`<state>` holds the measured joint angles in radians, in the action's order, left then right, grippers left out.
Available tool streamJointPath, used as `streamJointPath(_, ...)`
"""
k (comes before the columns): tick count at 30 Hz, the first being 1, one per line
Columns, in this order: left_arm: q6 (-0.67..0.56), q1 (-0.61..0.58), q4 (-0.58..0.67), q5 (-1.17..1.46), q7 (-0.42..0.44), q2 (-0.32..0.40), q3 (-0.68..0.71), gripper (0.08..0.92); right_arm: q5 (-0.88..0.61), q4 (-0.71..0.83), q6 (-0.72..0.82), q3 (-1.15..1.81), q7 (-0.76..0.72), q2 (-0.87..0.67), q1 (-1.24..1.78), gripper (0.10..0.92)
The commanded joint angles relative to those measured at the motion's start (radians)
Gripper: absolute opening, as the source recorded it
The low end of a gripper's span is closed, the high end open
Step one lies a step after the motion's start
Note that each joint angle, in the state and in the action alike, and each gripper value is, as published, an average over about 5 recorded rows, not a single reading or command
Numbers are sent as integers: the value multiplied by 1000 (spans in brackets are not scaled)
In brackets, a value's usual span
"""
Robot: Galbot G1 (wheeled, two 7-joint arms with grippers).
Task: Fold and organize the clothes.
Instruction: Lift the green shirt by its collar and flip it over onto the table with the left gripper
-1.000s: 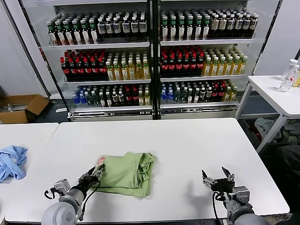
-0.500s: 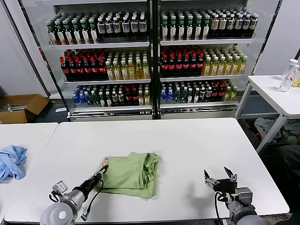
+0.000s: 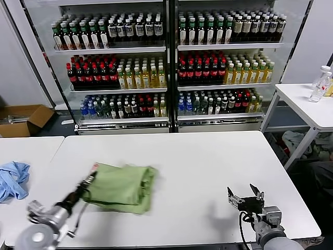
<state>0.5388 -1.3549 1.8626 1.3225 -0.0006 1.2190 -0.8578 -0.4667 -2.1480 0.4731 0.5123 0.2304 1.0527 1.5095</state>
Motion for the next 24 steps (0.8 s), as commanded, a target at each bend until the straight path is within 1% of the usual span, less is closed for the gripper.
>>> streamJointPath(1, -31, -37, 184, -282, -22, -213, -293, 114, -2, 10, -3, -32, -1, 10, -32, 823)
streamJointPath(3, -39, -50, 260, -398, -33, -199, -213, 114, 3, 1, -2, -39, -2, 15, -31, 823)
streamJointPath(4, -46, -53, 292, -471, -39, -184, -148, 114, 6, -3, -2, -41, -2, 15, -29, 823)
streamJointPath(6, -67, -45, 322, -664, -49, -133, 34, 114, 7, -11, -4, -38, -4, 13, -25, 823)
streamJointPath(9, -106, -10, 275, -961, -61, -36, 338, 114, 7, -29, -6, -26, -6, 9, -17, 823)
streamJointPath(11, -110, 29, 235, -1052, -76, 31, 486, 114, 6, -45, -7, -12, -7, 5, -9, 823)
streamJointPath(14, -74, 113, 220, -1001, -113, 119, 636, 114, 7, -70, -6, 8, -8, 3, 2, 823)
streamJointPath(17, -29, 201, 189, -814, -176, 195, 726, 114, 10, -85, -4, 21, -8, 7, 6, 823)
streamJointPath(20, -10, 274, 114, -665, -232, 283, 789, 114, 10, -91, -7, 35, -10, 3, 14, 823)
streamJointPath(24, -24, 352, -44, -662, -272, 396, 856, 114, 7, -92, -15, 50, -15, -9, 19, 823)
